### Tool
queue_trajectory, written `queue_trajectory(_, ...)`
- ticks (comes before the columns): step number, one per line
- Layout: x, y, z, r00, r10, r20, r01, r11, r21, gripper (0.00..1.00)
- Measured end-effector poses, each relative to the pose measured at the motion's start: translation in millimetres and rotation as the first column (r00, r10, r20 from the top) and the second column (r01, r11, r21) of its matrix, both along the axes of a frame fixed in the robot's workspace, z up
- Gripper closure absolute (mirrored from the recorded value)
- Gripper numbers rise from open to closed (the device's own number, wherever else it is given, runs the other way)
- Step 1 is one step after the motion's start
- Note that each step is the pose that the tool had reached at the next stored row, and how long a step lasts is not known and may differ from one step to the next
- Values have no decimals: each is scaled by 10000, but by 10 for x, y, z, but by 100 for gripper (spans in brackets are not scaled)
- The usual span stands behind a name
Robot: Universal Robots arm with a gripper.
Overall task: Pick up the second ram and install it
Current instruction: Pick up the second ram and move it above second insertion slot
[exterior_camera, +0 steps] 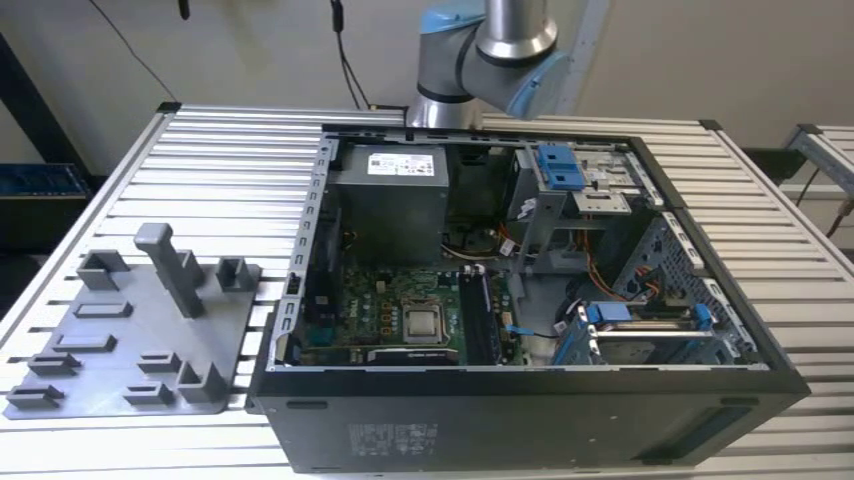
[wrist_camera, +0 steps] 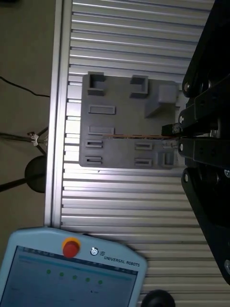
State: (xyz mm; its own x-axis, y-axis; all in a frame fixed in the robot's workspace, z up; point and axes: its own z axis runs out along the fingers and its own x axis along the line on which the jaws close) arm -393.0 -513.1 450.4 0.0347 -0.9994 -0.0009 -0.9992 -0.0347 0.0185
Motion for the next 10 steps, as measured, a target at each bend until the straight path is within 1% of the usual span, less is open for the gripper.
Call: queue_trajectory(10, 52, 0, 0, 10000, -1, 0, 1, 10000, -1, 86)
